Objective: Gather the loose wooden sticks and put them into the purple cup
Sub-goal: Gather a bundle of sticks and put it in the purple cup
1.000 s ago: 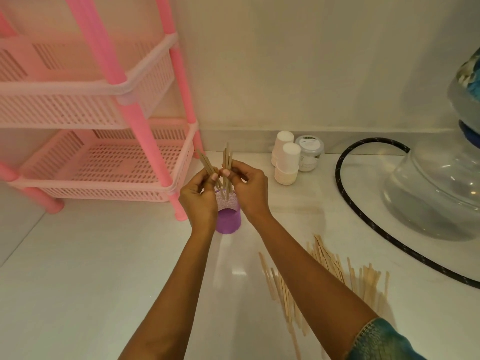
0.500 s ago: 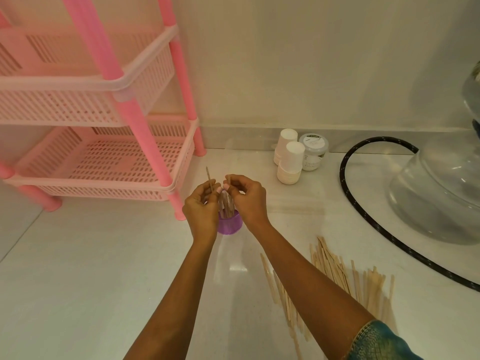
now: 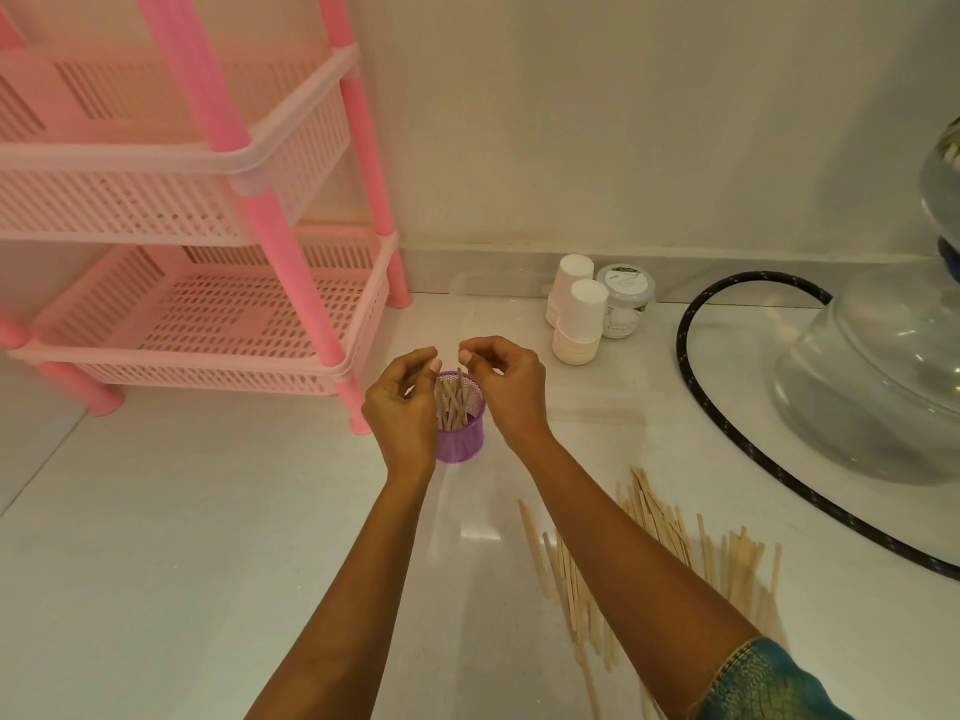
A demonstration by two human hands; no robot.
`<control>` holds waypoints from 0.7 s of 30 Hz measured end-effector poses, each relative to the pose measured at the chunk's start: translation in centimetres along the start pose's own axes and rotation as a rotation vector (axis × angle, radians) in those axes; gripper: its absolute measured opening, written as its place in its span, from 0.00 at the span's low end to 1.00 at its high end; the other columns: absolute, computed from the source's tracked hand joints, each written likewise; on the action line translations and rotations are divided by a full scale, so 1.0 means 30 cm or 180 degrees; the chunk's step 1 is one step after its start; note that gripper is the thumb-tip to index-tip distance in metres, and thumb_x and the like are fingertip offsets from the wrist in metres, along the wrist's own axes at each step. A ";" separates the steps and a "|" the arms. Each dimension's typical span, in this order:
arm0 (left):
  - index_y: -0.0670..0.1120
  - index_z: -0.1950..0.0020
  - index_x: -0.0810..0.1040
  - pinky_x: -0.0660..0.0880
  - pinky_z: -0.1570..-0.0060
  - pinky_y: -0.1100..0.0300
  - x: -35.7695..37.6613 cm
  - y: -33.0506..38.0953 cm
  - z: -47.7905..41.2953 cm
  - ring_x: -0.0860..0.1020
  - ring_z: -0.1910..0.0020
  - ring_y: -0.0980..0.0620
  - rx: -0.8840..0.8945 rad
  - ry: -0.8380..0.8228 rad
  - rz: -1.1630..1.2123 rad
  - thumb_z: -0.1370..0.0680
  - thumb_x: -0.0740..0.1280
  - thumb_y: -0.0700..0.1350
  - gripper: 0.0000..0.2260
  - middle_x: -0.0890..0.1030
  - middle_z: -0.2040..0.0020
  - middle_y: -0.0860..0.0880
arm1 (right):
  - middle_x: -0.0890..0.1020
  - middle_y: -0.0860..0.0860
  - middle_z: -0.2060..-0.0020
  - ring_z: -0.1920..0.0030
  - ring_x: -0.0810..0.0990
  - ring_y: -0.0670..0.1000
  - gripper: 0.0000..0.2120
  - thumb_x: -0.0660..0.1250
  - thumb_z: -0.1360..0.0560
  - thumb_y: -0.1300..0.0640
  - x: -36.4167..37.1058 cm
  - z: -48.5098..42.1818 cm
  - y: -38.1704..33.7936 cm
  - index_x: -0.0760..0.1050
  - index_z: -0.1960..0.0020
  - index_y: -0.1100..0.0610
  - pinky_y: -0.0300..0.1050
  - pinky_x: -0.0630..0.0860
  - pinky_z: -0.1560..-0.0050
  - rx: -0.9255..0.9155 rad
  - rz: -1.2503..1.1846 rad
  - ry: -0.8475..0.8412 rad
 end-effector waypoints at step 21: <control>0.46 0.49 0.84 0.77 0.54 0.70 0.064 -0.089 0.329 0.81 0.56 0.56 0.0324 -0.0894 -0.0944 0.25 0.72 0.43 0.05 0.84 0.55 0.53 | 0.82 0.45 0.64 0.60 0.80 0.42 0.08 0.73 0.28 0.52 -0.324 0.265 0.177 0.79 0.59 0.56 0.31 0.72 0.60 0.0264 0.0944 0.0365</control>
Point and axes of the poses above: each hand's wrist, its own z-axis away from the middle knuckle, its own x-axis out of the palm, y = z × x, the point moved 4 cm from there along -z, towards the middle knuckle
